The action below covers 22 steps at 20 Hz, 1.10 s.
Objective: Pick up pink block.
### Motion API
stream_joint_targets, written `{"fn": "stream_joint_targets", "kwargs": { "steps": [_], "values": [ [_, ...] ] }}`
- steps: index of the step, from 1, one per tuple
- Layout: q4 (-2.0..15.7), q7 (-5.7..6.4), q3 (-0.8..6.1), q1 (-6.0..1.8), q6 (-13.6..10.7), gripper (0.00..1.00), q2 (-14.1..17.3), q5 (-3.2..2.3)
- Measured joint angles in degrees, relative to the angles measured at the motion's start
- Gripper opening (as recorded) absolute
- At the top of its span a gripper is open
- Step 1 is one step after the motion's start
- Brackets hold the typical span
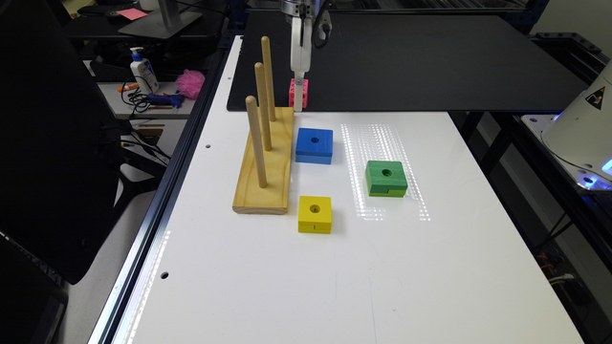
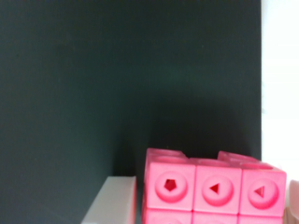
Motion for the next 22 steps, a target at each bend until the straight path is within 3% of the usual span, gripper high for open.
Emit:
{"fn": "stream_joint_targets", "kwargs": {
  "steps": [20,21,22],
  "values": [
    [0.02,0.00,-0.01,0.02,0.9,1.00,0.8,-0.12],
    [0.01,0.00,-0.06,-0.08,0.9,0.00,0.8,-0.12],
    [0.01,0.00,-0.06,-0.08,0.9,0.00,0.8,-0.12]
  ]
}}
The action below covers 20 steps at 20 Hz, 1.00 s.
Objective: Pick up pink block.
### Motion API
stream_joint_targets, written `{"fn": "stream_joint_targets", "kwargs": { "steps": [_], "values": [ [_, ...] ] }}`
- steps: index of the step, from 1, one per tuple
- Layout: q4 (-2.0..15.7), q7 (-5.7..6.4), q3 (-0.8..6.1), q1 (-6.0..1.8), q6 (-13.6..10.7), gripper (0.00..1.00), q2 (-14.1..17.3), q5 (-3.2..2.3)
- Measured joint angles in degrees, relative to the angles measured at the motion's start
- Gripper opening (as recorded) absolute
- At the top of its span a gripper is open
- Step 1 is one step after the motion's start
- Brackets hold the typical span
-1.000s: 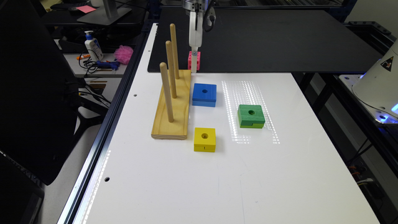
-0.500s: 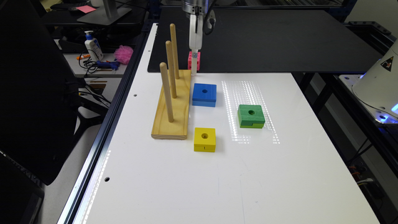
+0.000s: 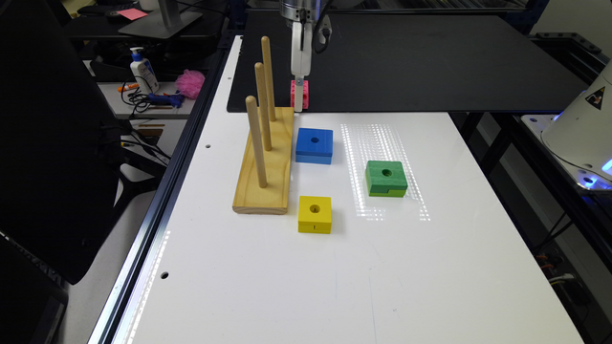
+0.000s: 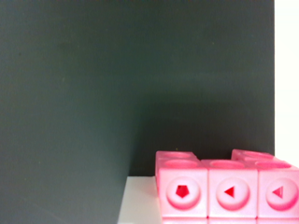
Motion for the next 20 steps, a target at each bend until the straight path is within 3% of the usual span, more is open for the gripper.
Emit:
{"fn": "stream_joint_targets", "kwargs": {
  "steps": [12,20],
  "values": [
    [-0.02,0.00,-0.03,-0.02,-0.1,0.00,-0.2,0.00],
    [-0.07,0.00,-0.12,-0.04,-2.2,0.00,-2.4,0.00]
  ]
}}
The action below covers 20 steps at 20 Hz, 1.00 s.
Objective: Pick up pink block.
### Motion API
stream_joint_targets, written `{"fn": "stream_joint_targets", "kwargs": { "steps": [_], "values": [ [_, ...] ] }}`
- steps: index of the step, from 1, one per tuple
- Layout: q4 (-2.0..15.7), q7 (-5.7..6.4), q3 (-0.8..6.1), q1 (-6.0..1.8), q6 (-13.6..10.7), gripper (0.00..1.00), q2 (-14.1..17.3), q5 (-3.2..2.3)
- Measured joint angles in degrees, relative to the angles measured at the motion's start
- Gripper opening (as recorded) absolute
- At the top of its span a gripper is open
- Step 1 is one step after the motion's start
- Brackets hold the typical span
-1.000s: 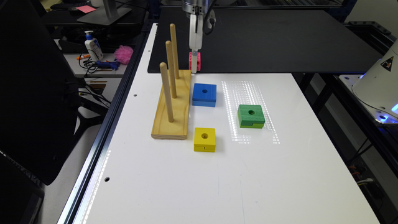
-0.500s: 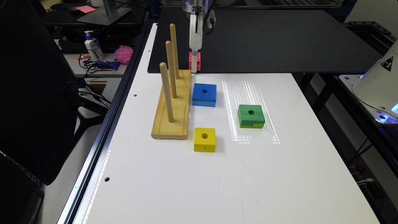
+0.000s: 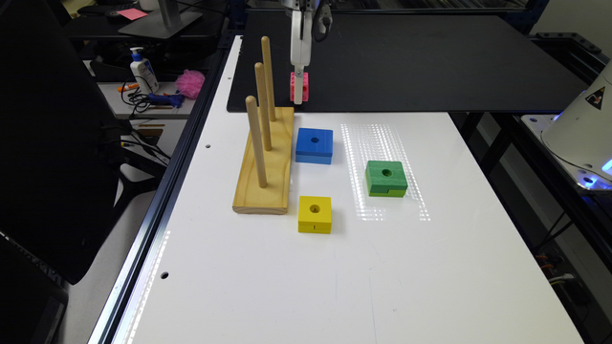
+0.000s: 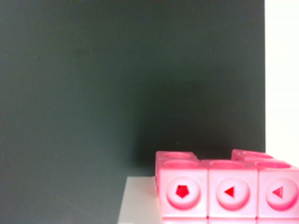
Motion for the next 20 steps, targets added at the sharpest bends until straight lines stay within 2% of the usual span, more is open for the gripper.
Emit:
{"fn": "stream_joint_targets", "kwargs": {
  "steps": [8,13,17,20],
  "values": [
    [-0.04,0.06,0.04,0.00,-4.6,0.00,-4.7,0.00],
    [-0.10,0.23,0.11,0.01,-8.7,0.00,-8.7,0.02],
    [-0.02,0.28,0.14,0.01,-9.0,0.00,-9.3,0.02],
    [0.01,0.36,0.19,0.01,-11.4,0.00,-12.0,0.04]
  ]
}}
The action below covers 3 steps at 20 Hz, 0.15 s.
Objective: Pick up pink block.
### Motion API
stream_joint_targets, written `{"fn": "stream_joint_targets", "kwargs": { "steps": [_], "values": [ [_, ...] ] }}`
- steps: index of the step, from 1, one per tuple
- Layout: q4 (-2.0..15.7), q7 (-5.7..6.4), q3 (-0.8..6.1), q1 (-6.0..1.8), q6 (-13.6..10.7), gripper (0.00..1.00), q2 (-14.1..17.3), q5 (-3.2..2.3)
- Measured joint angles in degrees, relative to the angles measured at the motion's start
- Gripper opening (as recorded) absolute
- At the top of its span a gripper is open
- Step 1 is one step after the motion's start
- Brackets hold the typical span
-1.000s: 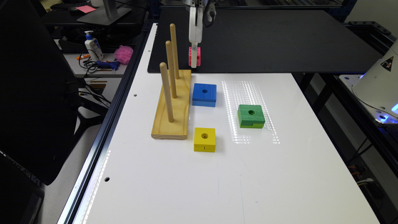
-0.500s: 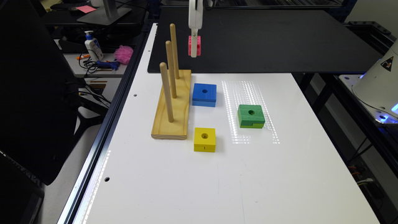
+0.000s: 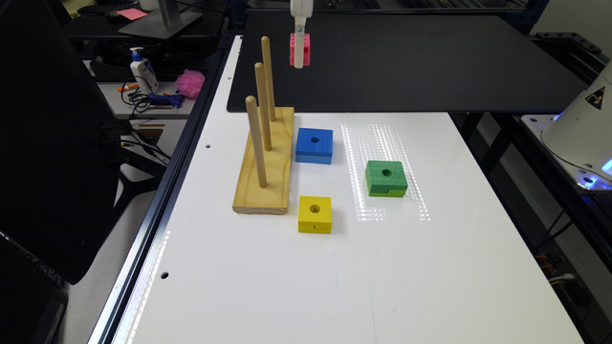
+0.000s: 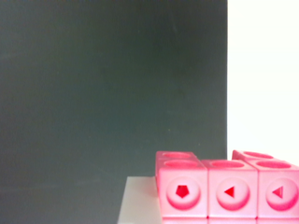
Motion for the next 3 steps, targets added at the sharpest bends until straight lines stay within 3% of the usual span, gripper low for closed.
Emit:
{"fn": "stream_joint_targets", "kwargs": {
  "steps": [3],
  "values": [
    [-0.05,0.08,0.06,0.01,-2.5,0.00,-2.4,0.02]
  ]
}}
